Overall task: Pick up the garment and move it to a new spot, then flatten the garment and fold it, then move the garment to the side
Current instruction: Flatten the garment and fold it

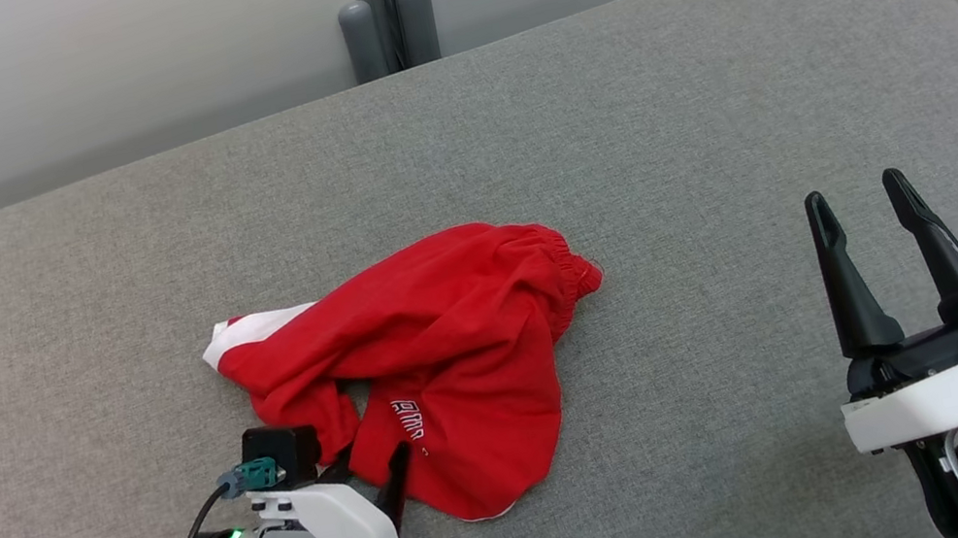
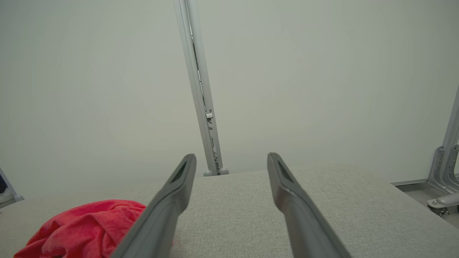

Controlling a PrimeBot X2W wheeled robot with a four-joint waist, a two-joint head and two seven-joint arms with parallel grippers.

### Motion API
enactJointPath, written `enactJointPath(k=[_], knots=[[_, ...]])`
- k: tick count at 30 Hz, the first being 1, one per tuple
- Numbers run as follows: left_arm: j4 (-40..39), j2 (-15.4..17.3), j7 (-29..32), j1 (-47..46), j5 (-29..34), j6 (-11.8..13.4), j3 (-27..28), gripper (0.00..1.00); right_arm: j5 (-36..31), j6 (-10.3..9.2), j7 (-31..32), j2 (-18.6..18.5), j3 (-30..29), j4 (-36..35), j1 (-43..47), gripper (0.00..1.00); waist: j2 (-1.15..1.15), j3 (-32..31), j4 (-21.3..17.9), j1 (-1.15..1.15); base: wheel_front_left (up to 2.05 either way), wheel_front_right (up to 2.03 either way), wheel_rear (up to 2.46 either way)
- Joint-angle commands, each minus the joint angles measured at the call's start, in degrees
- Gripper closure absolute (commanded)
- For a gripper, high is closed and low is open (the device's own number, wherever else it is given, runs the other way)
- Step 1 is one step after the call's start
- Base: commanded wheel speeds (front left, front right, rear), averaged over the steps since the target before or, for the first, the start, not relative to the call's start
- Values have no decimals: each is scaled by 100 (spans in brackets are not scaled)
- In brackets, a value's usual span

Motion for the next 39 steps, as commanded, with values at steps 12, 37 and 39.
enactJointPath(k=[12, 37, 39], knots=[[-910, 119, -402, 367, -256, 217, 235, 100, -46, 3, -3, -30, -225, 32, 145, 0, 0, -284, 574, 0, 0, 0, 0], [-1104, 490, -657, 1236, -489, 1091, 988, 0, -232, 3, -3, -50, -406, 263, 158, 0, 0, -312, 1035, 0, 0, 0, 0], [-1049, 479, -791, 1186, -467, 1068, 979, 0, -223, 2, -3, -65, -379, 316, 170, 0, 0, -323, 1035, 0, 0, 0, 0]])
